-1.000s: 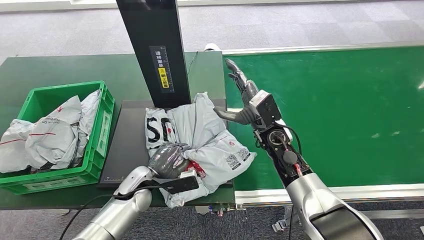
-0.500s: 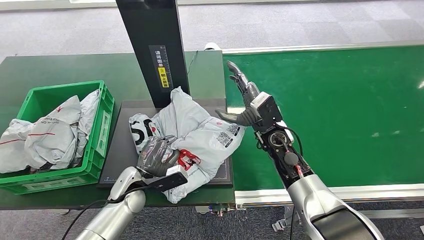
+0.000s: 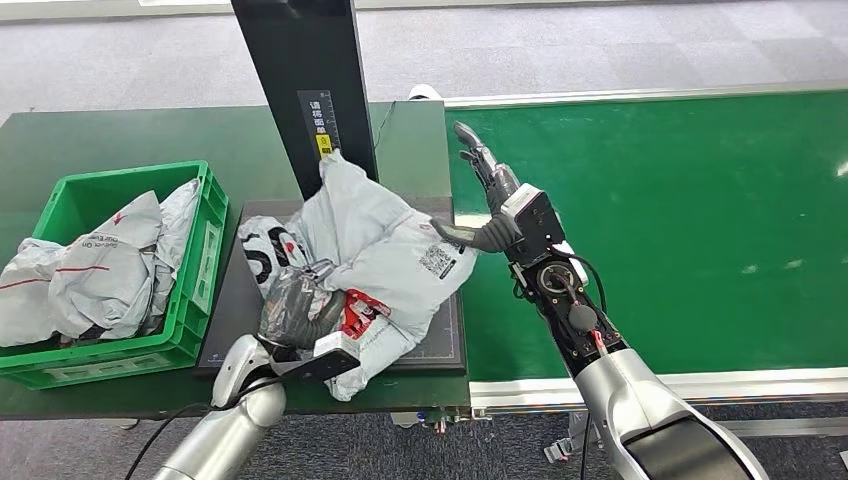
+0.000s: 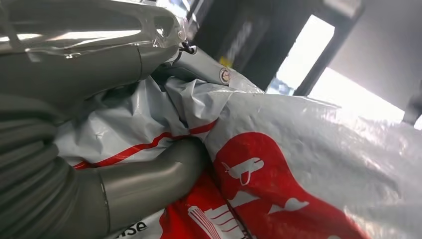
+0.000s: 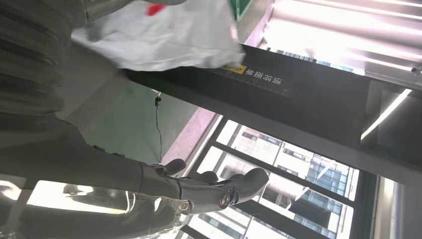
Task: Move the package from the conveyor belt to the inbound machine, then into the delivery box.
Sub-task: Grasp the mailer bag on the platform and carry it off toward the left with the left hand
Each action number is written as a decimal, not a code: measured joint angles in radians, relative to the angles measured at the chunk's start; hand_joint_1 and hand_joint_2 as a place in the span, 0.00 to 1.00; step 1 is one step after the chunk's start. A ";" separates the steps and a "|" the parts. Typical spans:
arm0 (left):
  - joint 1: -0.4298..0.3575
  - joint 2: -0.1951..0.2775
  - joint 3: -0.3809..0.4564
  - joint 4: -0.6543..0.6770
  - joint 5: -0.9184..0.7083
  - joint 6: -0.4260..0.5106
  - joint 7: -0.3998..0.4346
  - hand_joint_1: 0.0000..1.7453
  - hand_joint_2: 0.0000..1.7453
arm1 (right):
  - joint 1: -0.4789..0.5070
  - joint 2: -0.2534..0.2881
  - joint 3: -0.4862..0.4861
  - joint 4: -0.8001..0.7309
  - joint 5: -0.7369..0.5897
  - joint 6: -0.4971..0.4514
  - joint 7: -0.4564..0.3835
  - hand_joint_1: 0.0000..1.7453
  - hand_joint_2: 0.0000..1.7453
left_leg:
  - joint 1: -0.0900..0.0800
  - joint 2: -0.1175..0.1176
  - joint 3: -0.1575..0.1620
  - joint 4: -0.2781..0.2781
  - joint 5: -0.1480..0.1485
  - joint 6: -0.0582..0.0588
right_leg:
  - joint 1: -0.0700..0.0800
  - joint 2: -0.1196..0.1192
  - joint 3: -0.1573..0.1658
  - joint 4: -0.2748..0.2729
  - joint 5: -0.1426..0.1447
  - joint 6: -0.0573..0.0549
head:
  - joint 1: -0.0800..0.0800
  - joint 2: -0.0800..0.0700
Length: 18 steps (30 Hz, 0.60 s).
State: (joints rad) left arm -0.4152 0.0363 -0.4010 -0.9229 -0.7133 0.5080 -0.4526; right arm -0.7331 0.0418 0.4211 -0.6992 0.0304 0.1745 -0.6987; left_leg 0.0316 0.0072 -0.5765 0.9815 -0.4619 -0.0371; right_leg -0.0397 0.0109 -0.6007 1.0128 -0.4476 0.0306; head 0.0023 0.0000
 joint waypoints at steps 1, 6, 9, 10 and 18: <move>0.012 0.001 0.010 -0.029 0.008 0.020 -0.012 0.99 1.00 | 0.000 0.000 0.000 0.000 0.000 0.000 0.000 0.00 1.00 | 0.000 0.000 0.000 0.000 0.000 0.000 | 0.000 0.000 0.000 0.000 0.000 0.000 | 0.000 0.000; 0.076 0.011 0.062 -0.173 0.017 0.099 -0.063 0.99 1.00 | 0.000 0.001 0.002 0.000 -0.001 0.003 0.000 0.00 1.00 | 0.000 0.000 -0.001 0.000 0.000 0.000 | 0.000 0.000 -0.001 0.000 0.000 0.000 | 0.000 0.000; 0.117 0.014 0.119 -0.274 -0.025 0.160 -0.094 0.98 1.00 | -0.001 0.003 0.003 0.001 -0.002 0.006 0.000 0.00 1.00 | 0.000 0.000 -0.002 0.000 0.000 0.000 | 0.000 0.000 -0.001 0.000 0.000 0.000 | 0.000 0.000; 0.129 0.014 0.144 -0.308 -0.037 0.174 -0.102 0.99 1.00 | -0.002 0.004 0.004 0.002 -0.001 0.006 0.000 0.00 1.00 | 0.000 0.000 -0.002 0.000 0.000 0.000 | 0.000 0.000 -0.002 0.000 0.000 0.000 | 0.000 0.000; 0.182 0.016 0.293 -0.464 -0.025 0.187 -0.165 0.97 1.00 | -0.004 0.012 0.006 0.010 0.002 0.010 0.000 0.00 1.00 | 0.000 0.000 -0.002 0.000 0.000 0.000 | 0.000 0.000 -0.002 0.000 0.000 0.000 | 0.000 0.000</move>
State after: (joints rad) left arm -0.2327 0.0519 -0.1082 -1.3867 -0.7381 0.6950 -0.6175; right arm -0.7371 0.0539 0.4269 -0.6894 0.0323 0.1841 -0.6987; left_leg 0.0316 0.0073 -0.5784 0.9814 -0.4619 -0.0371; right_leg -0.0396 0.0108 -0.6025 1.0129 -0.4477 0.0306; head 0.0024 0.0000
